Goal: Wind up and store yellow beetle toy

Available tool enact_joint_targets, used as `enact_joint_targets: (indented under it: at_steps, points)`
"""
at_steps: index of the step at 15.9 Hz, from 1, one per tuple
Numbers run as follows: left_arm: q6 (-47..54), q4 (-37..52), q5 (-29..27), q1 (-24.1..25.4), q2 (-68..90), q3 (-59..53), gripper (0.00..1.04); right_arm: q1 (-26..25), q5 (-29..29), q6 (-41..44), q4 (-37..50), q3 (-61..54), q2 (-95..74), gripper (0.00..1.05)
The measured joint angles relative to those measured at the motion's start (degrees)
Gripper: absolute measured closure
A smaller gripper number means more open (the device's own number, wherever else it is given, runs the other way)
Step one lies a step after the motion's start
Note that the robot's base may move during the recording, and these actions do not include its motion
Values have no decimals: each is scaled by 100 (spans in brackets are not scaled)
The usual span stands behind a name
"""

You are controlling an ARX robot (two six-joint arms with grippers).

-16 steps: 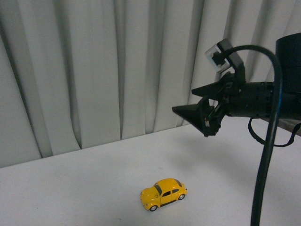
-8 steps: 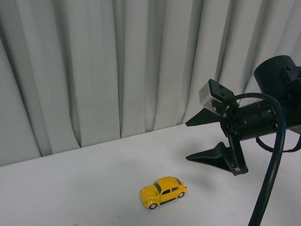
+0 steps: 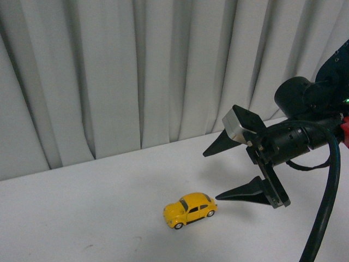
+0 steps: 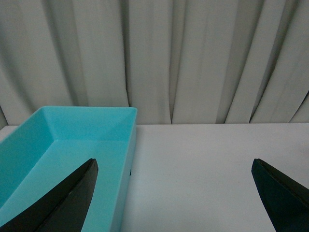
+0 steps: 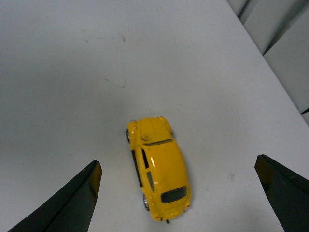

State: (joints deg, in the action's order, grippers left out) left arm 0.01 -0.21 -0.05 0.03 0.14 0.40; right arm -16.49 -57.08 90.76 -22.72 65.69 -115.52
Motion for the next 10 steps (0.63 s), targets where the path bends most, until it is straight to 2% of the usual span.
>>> enact_joint_targets:
  at_steps: [3,5,7,10]
  points:
    - [0,0,0,0,0,0,7,-13,-146,203,-304,444,-393,7]
    - [0,0,2,0,0,0,7,-39,-468,315,-802,1180,-1204,7]
    - [0,-2,2,0,0,0,7,181,-446,321,-1215,1615,-1757,7]
    - [0,0,2,0,0,0,7,295,-404,295,-1156,1786,-1939,7]
